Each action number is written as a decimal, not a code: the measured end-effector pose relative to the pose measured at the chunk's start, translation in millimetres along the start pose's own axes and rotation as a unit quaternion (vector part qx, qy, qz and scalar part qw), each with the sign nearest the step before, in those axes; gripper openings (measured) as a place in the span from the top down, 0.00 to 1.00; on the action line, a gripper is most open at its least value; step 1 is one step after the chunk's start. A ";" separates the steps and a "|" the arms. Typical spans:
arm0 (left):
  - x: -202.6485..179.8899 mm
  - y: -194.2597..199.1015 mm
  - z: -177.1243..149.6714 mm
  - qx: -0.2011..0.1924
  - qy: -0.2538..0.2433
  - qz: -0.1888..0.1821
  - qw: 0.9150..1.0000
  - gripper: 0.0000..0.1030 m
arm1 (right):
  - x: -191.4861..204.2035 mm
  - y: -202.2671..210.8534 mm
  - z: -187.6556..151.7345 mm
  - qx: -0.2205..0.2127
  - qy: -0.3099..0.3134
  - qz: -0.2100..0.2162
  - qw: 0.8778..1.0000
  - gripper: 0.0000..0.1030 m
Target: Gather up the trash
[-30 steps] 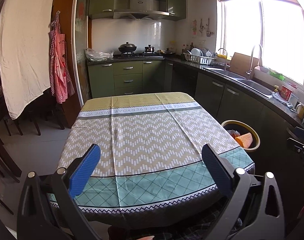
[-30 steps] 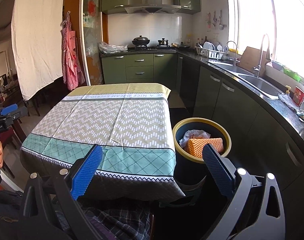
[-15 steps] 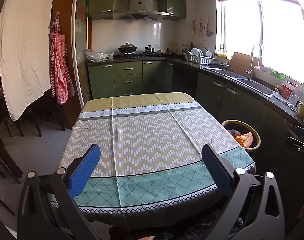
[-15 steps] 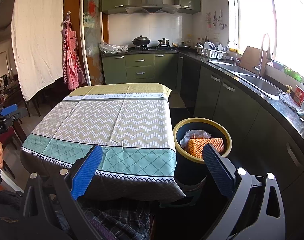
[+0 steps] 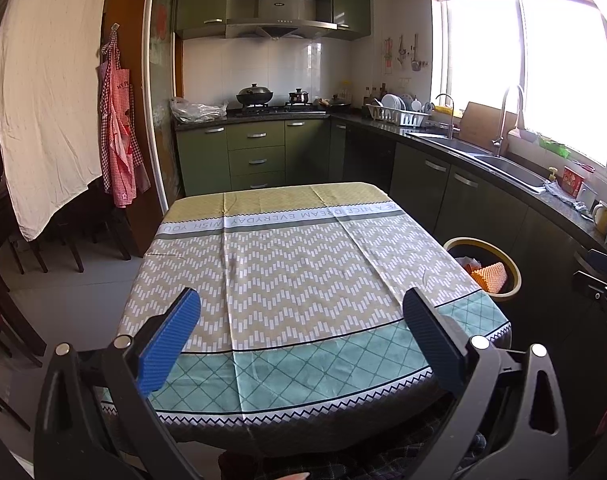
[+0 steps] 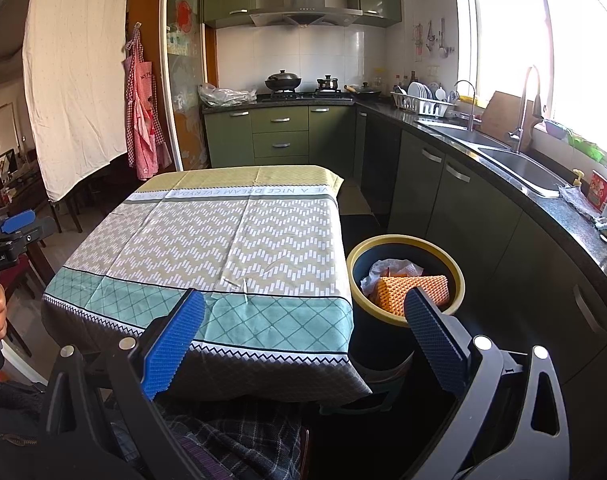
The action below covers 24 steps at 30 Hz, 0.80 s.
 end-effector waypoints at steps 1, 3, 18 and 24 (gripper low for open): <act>0.1 0.0 -0.5 0.000 0.000 0.000 1.000 0.07 | 0.2 -0.1 -0.2 0.000 0.000 0.000 1.000 0.04; 0.5 -0.7 -1.4 0.001 -0.002 -0.001 1.000 0.07 | 0.4 -0.1 -0.3 0.000 0.000 0.000 1.000 0.04; 1.7 -1.3 -2.2 0.001 -0.004 -0.002 1.000 0.07 | -0.5 -3.2 -2.3 0.003 0.003 0.002 1.000 0.04; 2.2 -2.5 -3.4 0.003 -0.005 -0.002 1.000 0.06 | -1.0 -4.0 -2.4 0.004 0.003 0.002 1.000 0.04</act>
Point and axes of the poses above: each gripper's, at about its wrist camera, not at the fingertips, and y roughly against the way its jaws point, x to its left, z to its top, the point moved 5 cm from there along -y, roughly the way its jaws point, and after that the axes turned 13 degrees about -y, right-handed, at the moved point
